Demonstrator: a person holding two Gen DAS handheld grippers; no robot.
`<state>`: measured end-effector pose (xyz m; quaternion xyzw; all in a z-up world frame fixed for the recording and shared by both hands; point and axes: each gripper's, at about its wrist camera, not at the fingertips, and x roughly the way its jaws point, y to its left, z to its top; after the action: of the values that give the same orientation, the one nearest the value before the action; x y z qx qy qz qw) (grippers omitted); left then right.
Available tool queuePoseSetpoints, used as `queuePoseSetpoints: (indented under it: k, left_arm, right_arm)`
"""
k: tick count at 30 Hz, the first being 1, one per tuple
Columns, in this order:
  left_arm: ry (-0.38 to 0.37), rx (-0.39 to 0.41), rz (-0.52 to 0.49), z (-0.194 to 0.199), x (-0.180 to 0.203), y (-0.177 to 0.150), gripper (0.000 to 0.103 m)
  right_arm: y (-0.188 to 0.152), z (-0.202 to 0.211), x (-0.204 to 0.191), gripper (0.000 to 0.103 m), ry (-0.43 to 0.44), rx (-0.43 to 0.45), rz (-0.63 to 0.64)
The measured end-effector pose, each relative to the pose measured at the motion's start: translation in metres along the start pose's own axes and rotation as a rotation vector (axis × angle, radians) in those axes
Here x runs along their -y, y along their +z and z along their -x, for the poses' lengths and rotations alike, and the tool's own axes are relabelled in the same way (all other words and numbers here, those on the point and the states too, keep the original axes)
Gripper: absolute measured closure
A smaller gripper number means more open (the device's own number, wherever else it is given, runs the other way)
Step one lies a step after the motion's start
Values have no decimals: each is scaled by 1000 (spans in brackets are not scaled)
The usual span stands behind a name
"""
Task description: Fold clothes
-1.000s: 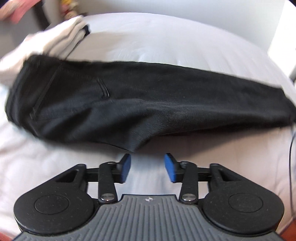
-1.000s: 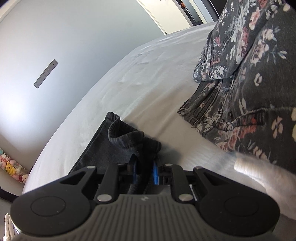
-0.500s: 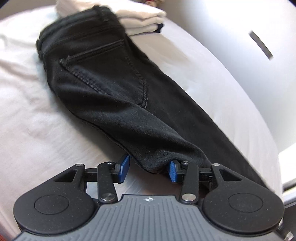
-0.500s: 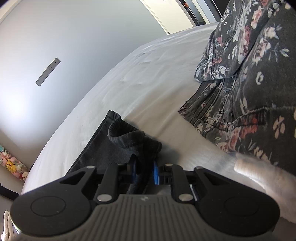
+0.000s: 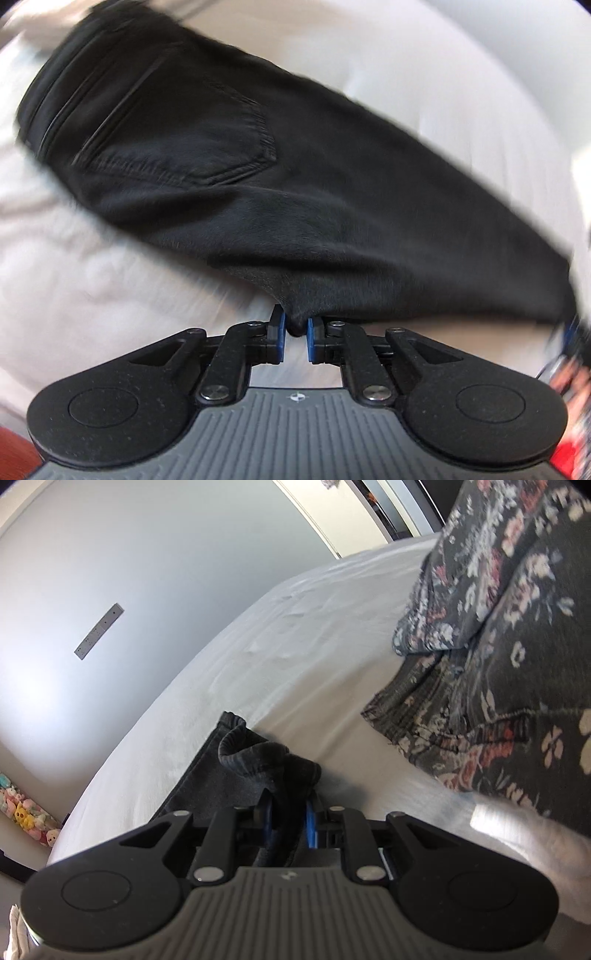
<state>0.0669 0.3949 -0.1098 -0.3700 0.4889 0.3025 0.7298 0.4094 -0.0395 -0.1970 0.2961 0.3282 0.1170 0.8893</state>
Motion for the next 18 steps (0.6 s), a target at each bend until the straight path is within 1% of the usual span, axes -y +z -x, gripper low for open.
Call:
queuePoseSetpoints:
  k: [3,6,10,11,12,14,17,18]
  left_arm:
    - [75,-89,-138,-10,12,2,91]
    - [111,-110,-157,-32,13,-7,90]
    - [103,-67,-195,-24,11,-24,90]
    - [100,-56,-205,-21,11,-29,89]
    - [98,-46,-216,-18,10,-33,86]
    - [92,-25,-237,-12,9,-42,85]
    - [84,7,-269,-3,8,-56,84]
    - [79,18,-280,1,7,-60,84]
  right_arm:
    - [0,-2,0,84,-6,-6,8]
    - [-1,-1,-1,84,-12,-4,42]
    - [-1,-3,4,83,-18,-14,25]
    - [-2,-3,3,83,-23,-12,35]
    - [-3,-2,1,83,-28,-10,47]
    - [-3,0,-2,82,-35,-6,76]
    - [-3,2,-3,76,-57,-3,98]
    - [-3,1,-4,69,-78,2,106]
